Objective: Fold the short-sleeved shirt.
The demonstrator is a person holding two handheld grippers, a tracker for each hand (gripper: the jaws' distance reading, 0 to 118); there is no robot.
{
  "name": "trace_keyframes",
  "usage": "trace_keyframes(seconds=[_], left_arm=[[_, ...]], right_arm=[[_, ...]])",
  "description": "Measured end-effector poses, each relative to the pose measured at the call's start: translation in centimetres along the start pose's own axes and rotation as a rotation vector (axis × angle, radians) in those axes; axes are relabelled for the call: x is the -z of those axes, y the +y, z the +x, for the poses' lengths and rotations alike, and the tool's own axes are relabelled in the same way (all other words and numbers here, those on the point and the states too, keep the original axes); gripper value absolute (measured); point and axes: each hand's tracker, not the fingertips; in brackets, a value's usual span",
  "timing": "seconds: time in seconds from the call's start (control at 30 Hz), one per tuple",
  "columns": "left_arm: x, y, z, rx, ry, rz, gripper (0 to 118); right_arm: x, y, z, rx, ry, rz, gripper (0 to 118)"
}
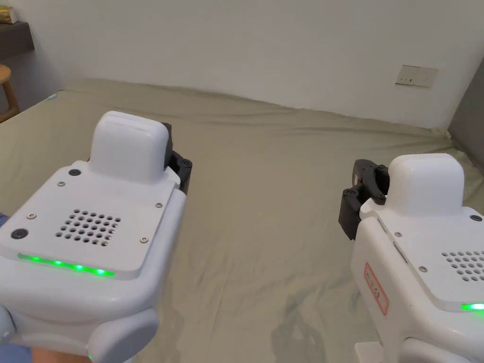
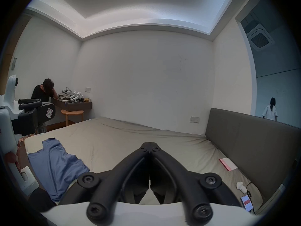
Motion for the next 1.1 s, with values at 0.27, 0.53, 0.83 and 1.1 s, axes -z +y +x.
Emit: trace_keyframes(seconds=[0.27, 0.53, 0.83, 1.1], left_arm=[[-1.4, 0.3, -4.2, 0.022, 0.122, -0.011, 0], [-4.3, -0.1, -9.3, 0.038, 0.291, -0.027, 0], [-7.0, -1.2, -14.1, 0.051, 0.422, -0.071, 0], [-7.0, -2.7, -16.5, 0.016, 0.463, -0.097, 0]], right_arm=[[1.4, 0.8, -4.4, -0.021, 0.138, 0.019, 1], [2.5, 2.3, -10.8, -0.037, 0.291, 0.053, 1], [3.0, 2.7, -17.6, -0.046, 0.453, 0.068, 1], [3.7, 2.7, -19.5, -0.063, 0.480, 0.051, 1]])
